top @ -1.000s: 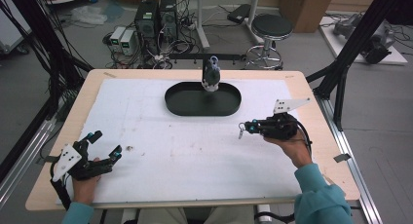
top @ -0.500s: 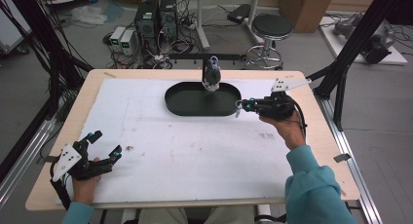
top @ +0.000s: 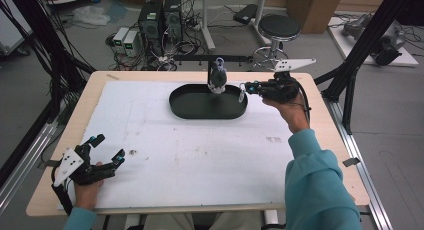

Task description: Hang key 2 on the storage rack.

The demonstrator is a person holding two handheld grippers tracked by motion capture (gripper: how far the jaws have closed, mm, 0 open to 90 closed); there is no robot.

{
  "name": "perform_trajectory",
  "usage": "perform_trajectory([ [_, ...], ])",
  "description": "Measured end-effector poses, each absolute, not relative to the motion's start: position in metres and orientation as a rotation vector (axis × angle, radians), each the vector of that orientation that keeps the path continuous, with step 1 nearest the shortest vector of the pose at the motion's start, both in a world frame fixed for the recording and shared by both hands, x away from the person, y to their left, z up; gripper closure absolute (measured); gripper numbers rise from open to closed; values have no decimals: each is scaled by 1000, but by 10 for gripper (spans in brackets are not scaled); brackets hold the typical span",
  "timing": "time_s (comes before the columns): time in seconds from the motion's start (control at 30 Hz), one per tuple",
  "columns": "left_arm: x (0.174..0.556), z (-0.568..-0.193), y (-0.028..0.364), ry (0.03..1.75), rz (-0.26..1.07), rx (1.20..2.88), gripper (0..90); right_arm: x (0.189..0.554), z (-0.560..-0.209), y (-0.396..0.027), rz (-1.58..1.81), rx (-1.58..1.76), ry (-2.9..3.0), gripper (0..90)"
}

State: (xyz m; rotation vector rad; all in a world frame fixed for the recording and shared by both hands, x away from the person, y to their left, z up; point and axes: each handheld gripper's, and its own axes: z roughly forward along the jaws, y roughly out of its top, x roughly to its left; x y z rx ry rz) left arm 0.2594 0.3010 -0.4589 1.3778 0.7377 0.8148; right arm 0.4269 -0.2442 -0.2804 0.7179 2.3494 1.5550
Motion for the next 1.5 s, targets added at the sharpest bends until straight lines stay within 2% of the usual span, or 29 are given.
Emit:
perform_trajectory([
  [0.43,259,-459,301,739,813,1376,118,459,-266,-239,1536,767,2308,887],
  [1.1,260,-459,301,740,812,1376,118,489,-256,-217,1464,830,2275,887],
  [1.5,260,-459,301,737,813,1377,118,504,-266,-217,1444,912,2277,887],
])
